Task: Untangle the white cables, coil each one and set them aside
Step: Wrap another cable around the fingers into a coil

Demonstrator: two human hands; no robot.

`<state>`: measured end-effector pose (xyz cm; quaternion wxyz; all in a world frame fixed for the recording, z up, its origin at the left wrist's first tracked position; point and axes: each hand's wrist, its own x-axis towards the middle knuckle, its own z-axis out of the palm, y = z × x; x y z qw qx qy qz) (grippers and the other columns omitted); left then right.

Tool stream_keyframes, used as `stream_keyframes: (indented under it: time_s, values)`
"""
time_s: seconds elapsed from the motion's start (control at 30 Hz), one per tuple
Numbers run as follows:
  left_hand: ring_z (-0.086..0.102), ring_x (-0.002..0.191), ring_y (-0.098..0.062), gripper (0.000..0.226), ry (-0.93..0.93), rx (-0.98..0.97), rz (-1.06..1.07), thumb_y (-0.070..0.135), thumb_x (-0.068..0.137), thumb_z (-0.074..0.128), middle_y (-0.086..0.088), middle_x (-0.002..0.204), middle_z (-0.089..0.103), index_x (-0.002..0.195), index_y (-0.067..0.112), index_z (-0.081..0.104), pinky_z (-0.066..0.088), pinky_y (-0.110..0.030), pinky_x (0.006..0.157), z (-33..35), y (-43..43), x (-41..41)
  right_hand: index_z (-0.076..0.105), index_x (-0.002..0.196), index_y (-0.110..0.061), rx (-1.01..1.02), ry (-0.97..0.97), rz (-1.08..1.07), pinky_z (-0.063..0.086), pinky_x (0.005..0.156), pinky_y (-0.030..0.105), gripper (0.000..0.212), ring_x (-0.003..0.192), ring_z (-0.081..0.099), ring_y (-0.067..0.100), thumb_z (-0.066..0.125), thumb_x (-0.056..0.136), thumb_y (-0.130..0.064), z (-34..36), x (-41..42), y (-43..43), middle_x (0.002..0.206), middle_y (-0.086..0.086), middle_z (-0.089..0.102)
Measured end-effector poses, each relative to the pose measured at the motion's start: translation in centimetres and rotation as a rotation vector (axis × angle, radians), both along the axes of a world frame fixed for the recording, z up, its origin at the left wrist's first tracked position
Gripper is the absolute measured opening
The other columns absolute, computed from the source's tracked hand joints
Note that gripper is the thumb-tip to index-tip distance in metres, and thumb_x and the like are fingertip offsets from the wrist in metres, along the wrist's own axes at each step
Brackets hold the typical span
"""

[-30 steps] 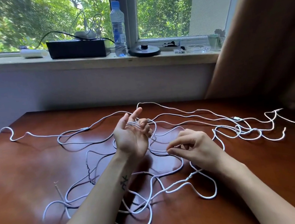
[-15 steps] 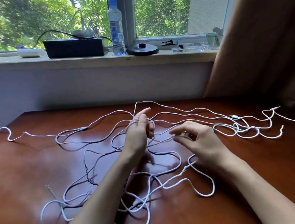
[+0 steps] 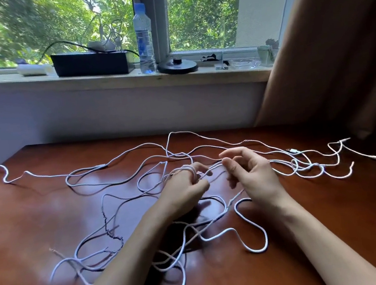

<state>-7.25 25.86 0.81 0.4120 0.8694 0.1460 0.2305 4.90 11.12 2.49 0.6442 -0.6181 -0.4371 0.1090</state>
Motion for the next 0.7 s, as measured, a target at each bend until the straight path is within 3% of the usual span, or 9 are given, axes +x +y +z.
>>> stream_keyframes:
  time_s: [0.07,0.13,0.23,0.3,0.43,0.57,0.63,0.7]
  values:
    - [0.048,0.05,-0.008,0.015,0.018,0.17,0.092,0.03,0.085,0.055,0.01,0.048,0.048,0.098,0.026,0.061,0.034,-0.029,0.057,0.0,-0.2,0.0,0.066,0.111,-0.013,0.039,0.134,0.099,0.057,0.06,0.037,0.015,0.064,0.062,0.02,0.061,0.097,-0.012,0.4,-0.6,-0.1,0.076,0.007,0.068]
    - [0.059,0.063,-0.017,0.011,0.024,0.322,0.23,0.035,0.093,0.058,0.005,0.051,0.05,0.095,0.025,0.062,0.039,-0.031,0.059,0.1,-0.1,0.3,0.061,0.12,-0.013,0.039,0.217,0.188,0.056,0.051,0.037,0.023,0.058,0.059,0.023,0.06,0.098,-0.011,0.8,-1.1,-0.2,0.088,0.012,0.07]
    - [0.063,0.077,-0.027,0.031,0.003,0.377,0.345,0.047,0.098,0.052,0.001,0.062,0.059,0.089,0.019,0.062,0.049,-0.036,0.069,-0.1,0.4,0.3,0.058,0.127,-0.016,0.001,0.229,0.218,0.036,0.04,0.022,0.03,0.043,0.039,0.016,0.06,0.098,-0.012,0.9,-1.1,-0.3,0.091,0.012,0.068]
    - [0.062,0.078,-0.029,0.046,0.035,0.348,0.364,0.055,0.1,0.043,-0.002,0.069,0.064,0.083,0.015,0.06,0.05,-0.039,0.073,0.2,0.7,0.1,0.061,0.126,-0.018,-0.001,0.196,0.171,0.029,0.042,0.019,0.029,0.046,0.034,0.011,0.059,0.099,-0.007,0.9,-0.6,-0.4,0.088,0.009,0.068]
    - [0.064,0.086,-0.023,0.07,0.029,0.169,0.299,0.069,0.092,0.023,0.002,0.08,0.07,0.079,0.017,0.068,0.05,-0.038,0.081,0.4,0.8,-0.2,0.066,0.116,-0.027,-0.047,-0.041,-0.06,0.043,0.059,0.019,0.024,0.061,0.055,0.004,0.065,0.098,-0.012,0.6,0.3,-0.5,0.087,0.001,0.072]
    - [0.055,0.075,-0.013,0.058,-0.009,-0.088,0.165,0.052,0.105,0.035,0.001,0.075,0.055,0.077,0.017,0.072,0.046,-0.013,0.053,1.1,-0.7,-0.7,0.068,0.098,-0.032,-0.096,-0.252,-0.276,0.048,0.057,0.031,0.006,0.056,0.061,0.009,0.07,0.094,-0.035,-0.2,0.9,-0.4,0.071,-0.005,0.069]
    - [0.057,0.067,-0.009,0.056,0.025,-0.068,0.12,0.051,0.105,0.036,0.002,0.07,0.051,0.077,0.017,0.07,0.045,-0.014,0.052,1.1,-1.0,-0.8,0.067,0.093,-0.032,-0.136,-0.29,-0.343,0.051,0.061,0.033,0.012,0.057,0.064,0.008,0.066,0.094,-0.044,-0.4,1.1,-0.4,0.062,-0.007,0.068]
    - [0.06,0.063,-0.003,0.065,0.101,0.031,0.12,0.066,0.098,0.031,0.002,0.064,0.055,0.075,0.018,0.07,0.043,-0.024,0.06,0.9,-0.8,-0.8,0.069,0.091,-0.029,-0.148,-0.277,-0.362,0.05,0.063,0.032,0.022,0.059,0.063,0.004,0.063,0.093,-0.05,-0.3,1.1,-0.5,0.062,-0.013,0.067]
